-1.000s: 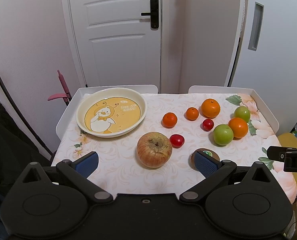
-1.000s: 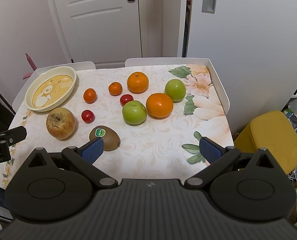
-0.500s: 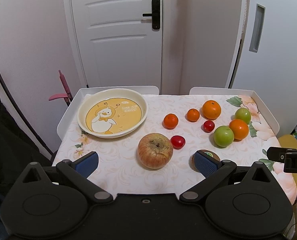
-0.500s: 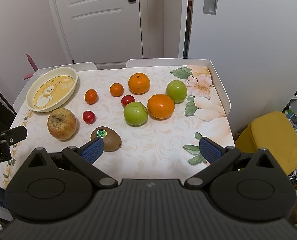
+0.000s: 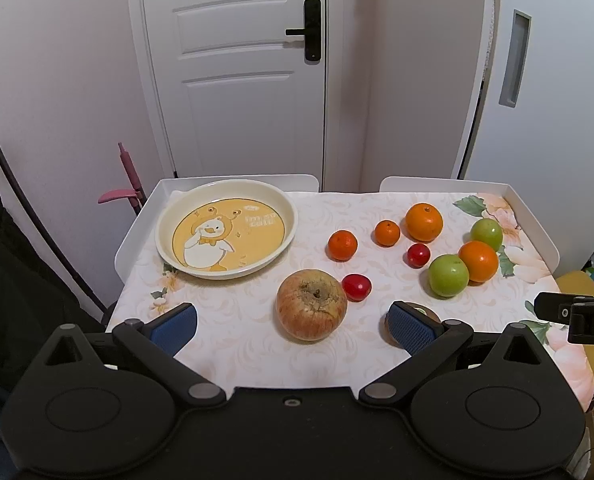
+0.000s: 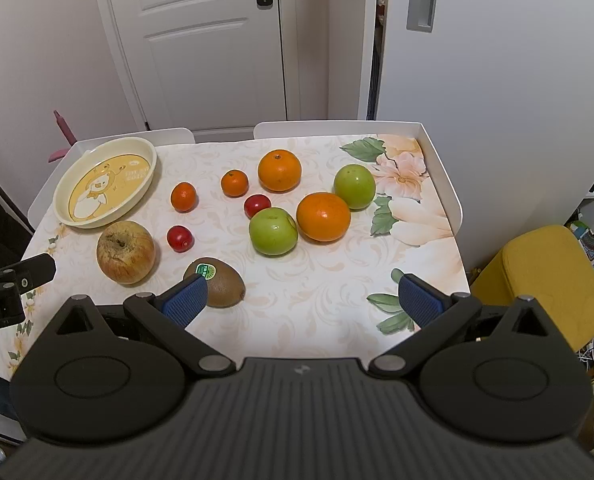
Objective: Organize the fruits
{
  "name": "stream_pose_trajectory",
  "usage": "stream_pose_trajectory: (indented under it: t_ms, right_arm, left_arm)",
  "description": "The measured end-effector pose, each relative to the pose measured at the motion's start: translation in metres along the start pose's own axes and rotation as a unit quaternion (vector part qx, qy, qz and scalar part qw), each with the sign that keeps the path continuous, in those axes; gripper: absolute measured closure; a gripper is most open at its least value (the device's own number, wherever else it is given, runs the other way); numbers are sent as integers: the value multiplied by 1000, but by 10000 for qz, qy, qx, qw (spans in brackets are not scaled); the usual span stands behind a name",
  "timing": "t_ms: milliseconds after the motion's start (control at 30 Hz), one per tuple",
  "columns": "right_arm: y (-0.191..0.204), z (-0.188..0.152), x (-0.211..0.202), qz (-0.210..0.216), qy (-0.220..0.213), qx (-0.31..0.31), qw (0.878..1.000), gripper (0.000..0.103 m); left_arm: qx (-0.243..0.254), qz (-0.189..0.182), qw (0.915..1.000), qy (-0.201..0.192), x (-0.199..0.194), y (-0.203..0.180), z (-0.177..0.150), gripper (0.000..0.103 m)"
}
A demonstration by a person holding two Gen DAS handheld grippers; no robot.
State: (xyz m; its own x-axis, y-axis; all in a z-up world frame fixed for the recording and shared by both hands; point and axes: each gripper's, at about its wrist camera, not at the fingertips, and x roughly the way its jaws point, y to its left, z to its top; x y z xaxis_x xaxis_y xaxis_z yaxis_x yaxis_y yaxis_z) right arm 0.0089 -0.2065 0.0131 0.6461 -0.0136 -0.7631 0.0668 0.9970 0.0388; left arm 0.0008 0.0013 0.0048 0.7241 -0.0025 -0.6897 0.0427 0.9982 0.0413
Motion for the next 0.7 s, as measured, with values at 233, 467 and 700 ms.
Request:
stream_pose_trajectory:
  t_ms: [233, 467, 700]
  right_arm:
    - [1, 0, 0, 5, -1, 6, 10000, 0]
    - [0, 0, 1, 6, -4, 9, 10000, 0]
    - [1, 0, 0, 16, -3, 8, 10000, 0]
  left_arm:
    - [-12, -15, 10000, -9, 0, 0, 1, 0]
    - [-35, -9, 10000, -18, 0, 1, 1, 0]
    - [-37, -12, 10000, -19, 0, 3, 1, 0]
